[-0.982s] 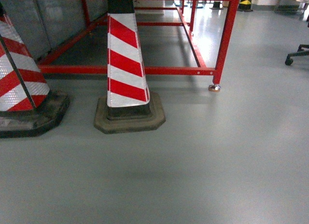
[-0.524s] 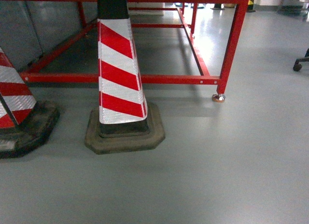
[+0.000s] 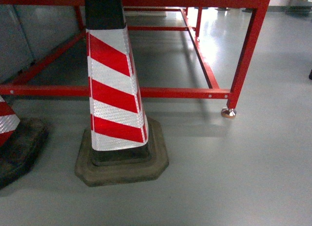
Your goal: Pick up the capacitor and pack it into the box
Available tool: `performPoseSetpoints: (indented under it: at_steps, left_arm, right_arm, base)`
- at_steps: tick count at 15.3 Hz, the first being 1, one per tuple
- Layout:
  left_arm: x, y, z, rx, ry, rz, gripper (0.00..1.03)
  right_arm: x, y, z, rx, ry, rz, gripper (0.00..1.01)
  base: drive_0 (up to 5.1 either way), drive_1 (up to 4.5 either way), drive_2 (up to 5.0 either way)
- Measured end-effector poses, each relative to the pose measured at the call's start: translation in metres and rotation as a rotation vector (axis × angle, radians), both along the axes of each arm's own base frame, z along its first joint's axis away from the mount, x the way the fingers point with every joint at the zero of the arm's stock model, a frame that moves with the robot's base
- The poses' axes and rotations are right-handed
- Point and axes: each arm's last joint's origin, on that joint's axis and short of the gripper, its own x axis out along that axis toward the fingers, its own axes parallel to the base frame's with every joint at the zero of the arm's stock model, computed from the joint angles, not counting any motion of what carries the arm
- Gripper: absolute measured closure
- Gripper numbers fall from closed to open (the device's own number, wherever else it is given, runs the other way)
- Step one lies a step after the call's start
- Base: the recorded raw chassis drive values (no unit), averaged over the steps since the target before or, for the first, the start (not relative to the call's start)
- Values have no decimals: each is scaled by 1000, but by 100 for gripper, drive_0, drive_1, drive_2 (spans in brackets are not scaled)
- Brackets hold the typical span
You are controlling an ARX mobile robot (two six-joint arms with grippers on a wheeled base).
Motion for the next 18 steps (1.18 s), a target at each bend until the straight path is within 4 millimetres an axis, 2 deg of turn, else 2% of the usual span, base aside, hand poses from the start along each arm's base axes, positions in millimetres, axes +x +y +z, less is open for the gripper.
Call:
performPoseSetpoints:
  at_steps: [1,18]
  left_arm:
    - [0,0,0,0,-3,-1,60]
    - [0,0,0,0,1,-1,60]
  right_arm:
    - [0,0,1,0,-8,0,3]
    - [0,0,0,0,-2,0,3]
  base:
    - [-6,409,-421]
    - [0,0,0]
